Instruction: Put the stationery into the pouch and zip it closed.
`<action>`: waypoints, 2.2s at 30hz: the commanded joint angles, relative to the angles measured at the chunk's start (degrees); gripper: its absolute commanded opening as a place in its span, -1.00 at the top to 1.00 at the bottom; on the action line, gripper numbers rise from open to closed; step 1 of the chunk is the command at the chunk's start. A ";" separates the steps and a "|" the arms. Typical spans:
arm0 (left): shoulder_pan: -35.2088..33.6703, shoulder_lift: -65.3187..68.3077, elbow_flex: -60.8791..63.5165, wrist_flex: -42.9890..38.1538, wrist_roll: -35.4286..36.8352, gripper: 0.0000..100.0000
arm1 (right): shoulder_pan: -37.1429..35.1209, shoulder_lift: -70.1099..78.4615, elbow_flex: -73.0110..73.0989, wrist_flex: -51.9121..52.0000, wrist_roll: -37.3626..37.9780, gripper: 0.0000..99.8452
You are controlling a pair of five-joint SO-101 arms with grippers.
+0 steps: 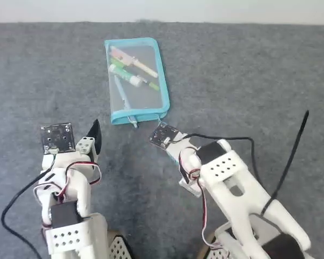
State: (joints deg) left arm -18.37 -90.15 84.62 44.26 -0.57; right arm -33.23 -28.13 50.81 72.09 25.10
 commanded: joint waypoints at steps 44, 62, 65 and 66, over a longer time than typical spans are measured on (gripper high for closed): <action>-0.26 -0.62 -0.75 -1.85 0.44 0.51 | -8.75 45.23 -40.18 -17.89 -17.76 0.50; -0.26 -0.62 -0.75 -1.85 0.44 0.51 | -10.24 29.76 -35.87 -16.84 -17.76 0.51; -0.26 -0.62 -0.31 -1.93 0.44 0.51 | -8.13 26.07 -33.67 -16.75 -17.76 0.51; -0.18 -0.62 -0.22 -1.93 0.44 0.51 | -6.99 24.75 -33.32 -16.75 -17.76 0.51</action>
State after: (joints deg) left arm -18.37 -90.15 84.62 44.26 -0.57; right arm -43.16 3.43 17.49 55.12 7.43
